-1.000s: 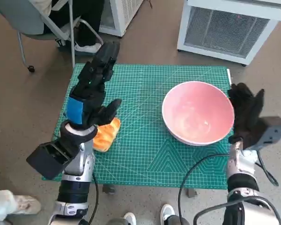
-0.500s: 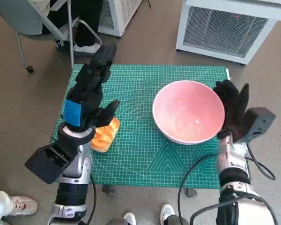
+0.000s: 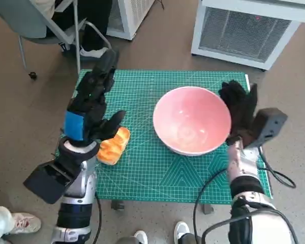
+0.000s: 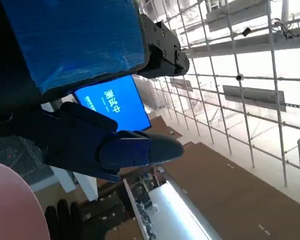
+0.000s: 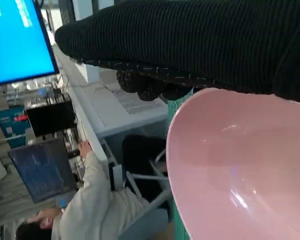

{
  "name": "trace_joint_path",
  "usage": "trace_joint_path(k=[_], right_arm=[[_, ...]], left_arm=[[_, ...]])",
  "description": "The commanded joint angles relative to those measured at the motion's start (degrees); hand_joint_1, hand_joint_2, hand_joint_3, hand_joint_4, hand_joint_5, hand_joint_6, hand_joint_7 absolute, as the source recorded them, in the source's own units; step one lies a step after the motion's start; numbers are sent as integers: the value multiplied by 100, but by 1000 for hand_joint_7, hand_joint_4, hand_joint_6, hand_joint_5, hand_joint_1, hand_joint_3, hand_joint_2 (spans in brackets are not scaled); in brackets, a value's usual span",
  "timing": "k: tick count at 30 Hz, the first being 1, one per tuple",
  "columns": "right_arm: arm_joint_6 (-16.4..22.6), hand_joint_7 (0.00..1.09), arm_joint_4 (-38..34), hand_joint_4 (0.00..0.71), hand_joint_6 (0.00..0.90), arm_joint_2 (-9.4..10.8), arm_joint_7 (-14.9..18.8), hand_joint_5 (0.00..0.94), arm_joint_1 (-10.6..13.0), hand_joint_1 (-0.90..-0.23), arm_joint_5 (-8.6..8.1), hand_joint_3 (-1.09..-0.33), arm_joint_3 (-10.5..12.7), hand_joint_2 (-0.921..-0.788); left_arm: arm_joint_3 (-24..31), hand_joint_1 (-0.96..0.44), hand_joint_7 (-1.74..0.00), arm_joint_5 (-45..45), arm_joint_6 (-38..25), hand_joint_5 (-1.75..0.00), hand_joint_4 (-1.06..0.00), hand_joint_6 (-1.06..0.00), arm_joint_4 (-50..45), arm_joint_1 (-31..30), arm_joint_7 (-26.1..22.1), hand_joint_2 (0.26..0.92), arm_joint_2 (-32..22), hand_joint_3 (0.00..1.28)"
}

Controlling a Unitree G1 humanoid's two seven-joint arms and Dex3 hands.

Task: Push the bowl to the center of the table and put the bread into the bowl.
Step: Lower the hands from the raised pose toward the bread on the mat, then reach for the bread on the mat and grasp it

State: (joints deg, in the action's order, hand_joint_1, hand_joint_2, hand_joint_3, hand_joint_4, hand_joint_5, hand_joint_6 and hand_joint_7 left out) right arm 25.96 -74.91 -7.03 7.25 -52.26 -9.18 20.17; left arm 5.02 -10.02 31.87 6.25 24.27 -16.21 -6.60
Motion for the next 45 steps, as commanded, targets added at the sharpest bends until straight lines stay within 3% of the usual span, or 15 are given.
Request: trace_joint_path(k=[1,10,16,21,26,34,40,45], right_arm=[[-176,323,-133,203,92,117,-165,1,-67,-485,159,-767,-87,-921],[-257,293,-110,201,111,4,-107,1,-225,-500,266,-784,-147,-921],[-5,279,69,198,112,-123,111,0,-361,-525,168,-776,-77,-921],[702,284,448,202,113,-133,235,3,-390,-518,191,-775,-153,-921],[1564,489,909,226,20,-205,545,7,-331,-504,245,-796,-327,-921],[2448,559,2025,245,0,-363,1309,14,-106,-524,113,-810,-634,-921],[2495,585,2814,254,-1,-399,1868,19,133,-530,-291,-819,-791,-921],[2388,603,3405,259,-1,-373,1993,23,351,-540,-468,-813,-894,-921]], left_arm=[[30,-593,-23,117,-15,-1,-228,-419,-145,-110,104,921,-60,341],[161,-623,-13,230,97,0,-226,-404,-318,-381,87,921,-314,348],[360,-591,-1,570,279,-3,-229,-373,-275,-574,-124,921,-1014,355],[500,-573,-3,883,365,-5,-235,-367,-138,-637,-565,921,-1959,358],[523,-528,-23,988,479,-17,-266,-406,4,-597,-1057,921,-2782,328],[318,-394,-55,1034,654,-30,-341,-476,164,-413,-1895,921,-3791,198],[76,-312,-70,1299,945,-20,-371,-508,394,-133,-2234,919,-4220,97],[-189,-265,-77,1516,1256,-11,-383,-523,746,143,-2360,906,-4331,37]])
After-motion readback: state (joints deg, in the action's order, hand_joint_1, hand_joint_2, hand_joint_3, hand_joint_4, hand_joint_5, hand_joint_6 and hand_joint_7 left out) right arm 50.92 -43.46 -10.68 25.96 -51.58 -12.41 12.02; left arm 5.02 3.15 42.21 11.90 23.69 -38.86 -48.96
